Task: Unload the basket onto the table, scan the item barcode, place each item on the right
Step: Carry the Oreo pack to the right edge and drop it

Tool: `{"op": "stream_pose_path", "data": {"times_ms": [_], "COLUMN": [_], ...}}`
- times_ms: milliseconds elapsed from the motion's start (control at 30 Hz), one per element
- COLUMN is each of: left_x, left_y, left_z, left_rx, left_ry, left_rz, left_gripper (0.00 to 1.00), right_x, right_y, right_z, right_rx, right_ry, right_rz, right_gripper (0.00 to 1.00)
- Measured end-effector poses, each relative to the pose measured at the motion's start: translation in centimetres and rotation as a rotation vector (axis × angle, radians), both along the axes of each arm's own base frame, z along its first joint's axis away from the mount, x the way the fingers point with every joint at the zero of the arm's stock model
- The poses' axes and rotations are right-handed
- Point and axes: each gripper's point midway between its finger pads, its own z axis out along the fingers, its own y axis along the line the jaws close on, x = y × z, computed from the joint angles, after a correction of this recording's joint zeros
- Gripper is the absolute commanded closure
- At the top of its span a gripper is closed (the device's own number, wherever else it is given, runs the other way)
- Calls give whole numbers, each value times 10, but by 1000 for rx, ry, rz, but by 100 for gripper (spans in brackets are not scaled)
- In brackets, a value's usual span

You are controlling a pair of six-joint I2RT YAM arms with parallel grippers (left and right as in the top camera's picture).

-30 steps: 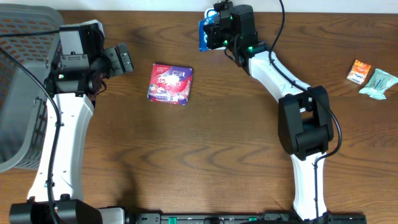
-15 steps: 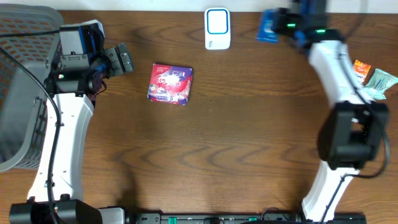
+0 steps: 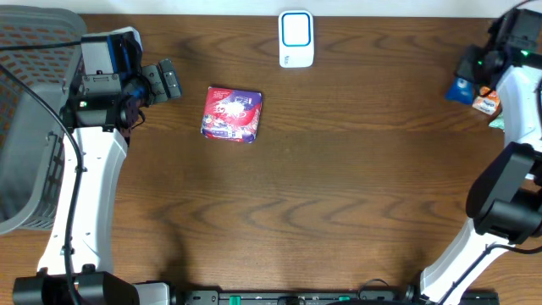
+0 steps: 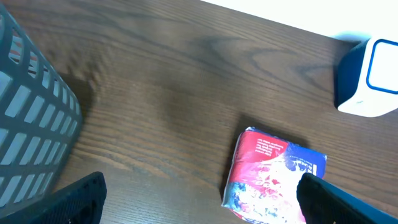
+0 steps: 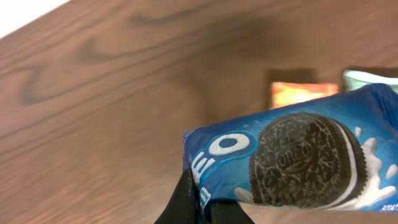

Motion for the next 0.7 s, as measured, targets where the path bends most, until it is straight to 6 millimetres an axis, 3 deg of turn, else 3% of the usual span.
{"op": "stream_pose_path", "data": {"times_ms": [100,133,167,200,233,267,500,567,700], "left_x": [0,0,0,0,0,0,0,0,0], "left_y": [0,0,0,0,0,0,0,0,0], "left_z": [0,0,0,0,0,0,0,0,0], "left_rx": [0,0,0,0,0,0,0,0,0], "left_ry": [0,0,0,0,0,0,0,0,0], "left_rz": [0,0,0,0,0,0,0,0,0], "left_gripper": [2,2,2,2,2,2,2,2,2], "right_x": [-4,-5,-5,-6,-7,-8,-13,-8,7], "right_y": [-18,-22,-26,-31,-34,-36,-26,-13,33], "right_z": [-5,-6,-8,-9,-11,-14,-29,-28,-20], "right_rx": [-25,-33,-39,-45,-50,-52,15,77,246], "right_ry": [-3,-8,-14,-18,-19,-17,-5,-29,-99], "right_rz": [-35,-42,-52,-58,-63,-70,-69,-29,115], "right_gripper": [91,82,62,36,21,15,9,9,8]}}
